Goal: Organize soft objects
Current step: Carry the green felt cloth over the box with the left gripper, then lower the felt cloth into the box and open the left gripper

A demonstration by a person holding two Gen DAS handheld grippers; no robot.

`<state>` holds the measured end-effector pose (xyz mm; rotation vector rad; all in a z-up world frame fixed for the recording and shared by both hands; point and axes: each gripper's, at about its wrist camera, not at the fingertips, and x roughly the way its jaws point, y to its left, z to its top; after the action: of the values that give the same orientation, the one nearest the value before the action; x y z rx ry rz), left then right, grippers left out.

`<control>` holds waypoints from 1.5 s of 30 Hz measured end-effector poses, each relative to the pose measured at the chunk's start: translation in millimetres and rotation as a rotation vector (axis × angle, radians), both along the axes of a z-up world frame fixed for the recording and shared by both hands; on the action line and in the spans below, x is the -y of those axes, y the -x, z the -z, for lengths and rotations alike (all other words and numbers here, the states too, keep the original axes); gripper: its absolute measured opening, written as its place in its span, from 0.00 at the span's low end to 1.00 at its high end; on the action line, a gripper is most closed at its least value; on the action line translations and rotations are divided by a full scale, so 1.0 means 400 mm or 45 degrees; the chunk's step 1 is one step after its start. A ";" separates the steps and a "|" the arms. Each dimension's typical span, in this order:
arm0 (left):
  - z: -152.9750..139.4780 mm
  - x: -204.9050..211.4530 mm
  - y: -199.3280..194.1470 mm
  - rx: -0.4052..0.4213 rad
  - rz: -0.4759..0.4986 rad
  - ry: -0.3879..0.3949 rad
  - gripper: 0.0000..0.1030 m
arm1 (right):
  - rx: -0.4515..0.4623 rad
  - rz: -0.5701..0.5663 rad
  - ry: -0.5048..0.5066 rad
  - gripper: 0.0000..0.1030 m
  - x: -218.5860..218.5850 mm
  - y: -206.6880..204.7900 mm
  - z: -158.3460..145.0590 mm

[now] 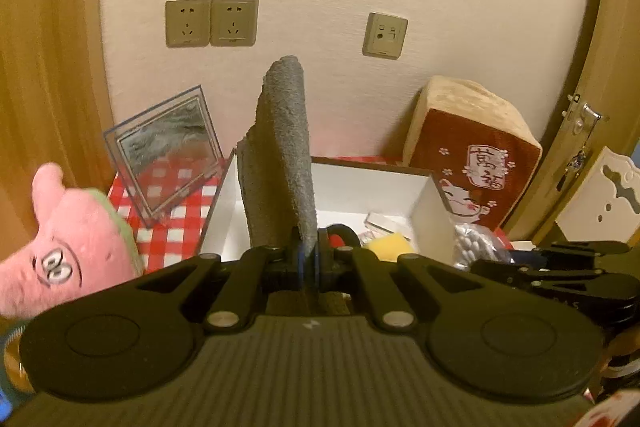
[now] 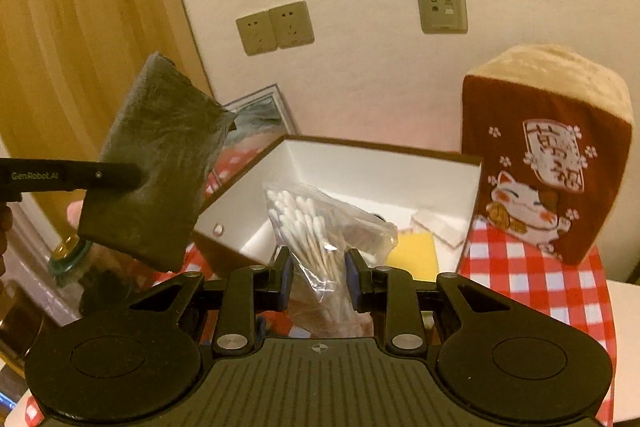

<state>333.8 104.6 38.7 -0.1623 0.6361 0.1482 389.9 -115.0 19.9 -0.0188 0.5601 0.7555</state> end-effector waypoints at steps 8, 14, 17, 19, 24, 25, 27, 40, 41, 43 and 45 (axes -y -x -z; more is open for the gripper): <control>0.018 -0.039 -0.127 -0.043 0.019 -0.058 0.04 | 0.009 0.033 0.026 0.27 -0.045 -0.094 -0.008; 0.048 -0.071 -0.209 -0.079 0.026 -0.082 0.04 | -0.016 0.063 0.037 0.27 -0.064 -0.167 0.007; 0.068 -0.088 -0.247 -0.099 0.027 -0.089 0.04 | -0.034 0.073 0.047 0.27 -0.071 -0.196 0.023; 0.077 -0.097 -0.268 -0.107 0.028 -0.096 0.04 | -0.045 0.076 0.052 0.27 -0.074 -0.211 0.032; 0.090 -0.118 -0.309 -0.107 0.020 -0.117 0.04 | -0.071 0.084 0.065 0.27 -0.081 -0.243 0.056; 0.094 -0.122 -0.317 -0.109 0.017 -0.125 0.04 | -0.077 0.086 0.067 0.27 -0.082 -0.248 0.061; 0.104 -0.126 -0.330 -0.116 0.012 -0.136 0.04 | -0.086 0.091 0.071 0.27 -0.084 -0.260 0.070; 0.218 -0.142 -0.378 -0.275 -0.011 -0.110 0.36 | -0.121 0.108 0.084 0.27 -0.080 -0.297 0.098; 0.222 -0.143 -0.376 -0.282 -0.013 -0.102 0.36 | -0.123 0.109 0.085 0.27 -0.079 -0.297 0.099; 0.226 -0.143 -0.371 -0.292 -0.014 -0.096 0.36 | -0.126 0.110 0.089 0.27 -0.077 -0.298 0.101; 0.226 -0.142 -0.367 -0.303 -0.014 -0.089 0.36 | -0.128 0.113 0.092 0.27 -0.075 -0.298 0.101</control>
<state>480.5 161.3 -51.7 -0.0809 0.8656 0.2021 509.1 -84.8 -20.7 -0.0226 0.6798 0.6522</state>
